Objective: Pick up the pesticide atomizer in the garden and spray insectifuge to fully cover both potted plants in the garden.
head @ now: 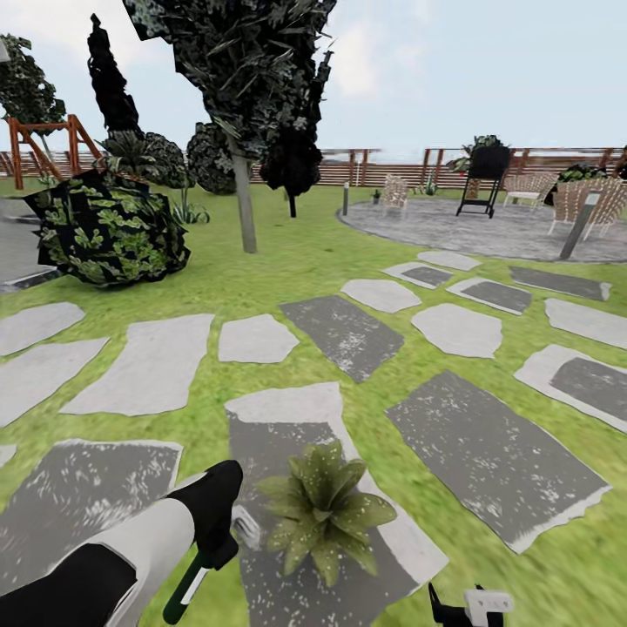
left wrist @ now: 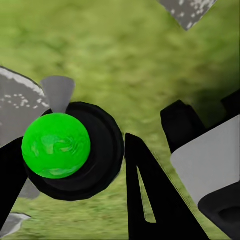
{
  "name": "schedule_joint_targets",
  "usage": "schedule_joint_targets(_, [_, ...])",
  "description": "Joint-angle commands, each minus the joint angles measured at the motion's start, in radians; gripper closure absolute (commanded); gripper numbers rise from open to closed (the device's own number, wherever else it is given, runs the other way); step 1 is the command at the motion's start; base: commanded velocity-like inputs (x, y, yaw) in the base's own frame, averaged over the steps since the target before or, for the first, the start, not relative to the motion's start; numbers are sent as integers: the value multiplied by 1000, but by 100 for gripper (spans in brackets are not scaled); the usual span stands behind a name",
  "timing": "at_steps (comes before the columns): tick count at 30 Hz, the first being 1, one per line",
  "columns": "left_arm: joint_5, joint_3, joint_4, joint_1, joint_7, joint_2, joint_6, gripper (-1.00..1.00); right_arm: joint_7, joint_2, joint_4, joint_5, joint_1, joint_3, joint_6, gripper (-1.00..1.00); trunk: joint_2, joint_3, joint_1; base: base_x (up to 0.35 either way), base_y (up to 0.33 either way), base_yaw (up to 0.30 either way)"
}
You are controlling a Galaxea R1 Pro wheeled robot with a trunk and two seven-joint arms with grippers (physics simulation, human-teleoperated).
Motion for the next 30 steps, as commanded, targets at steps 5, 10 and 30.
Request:
schedule_joint_targets(5, [-11, -2, -3, 0, -10, 0, 1, 100, 2, 0, 1, 10, -1, -9, -4, -100, 0, -1, 0, 0, 317, 0])
schedule_joint_targets(10, [-11, -2, -4, 0, -10, 0, 2, 100, 2, 3, 2, 10, -1, -9, -5, -100, 0, -1, 0, 62, 325, -71])
schedule_joint_targets(30, [-12, -2, -3, 0, -8, 6, 1, 100, 2, 3, 2, 10, -1, -9, -4, -100, 0, -1, 0, 42, 153, -258])
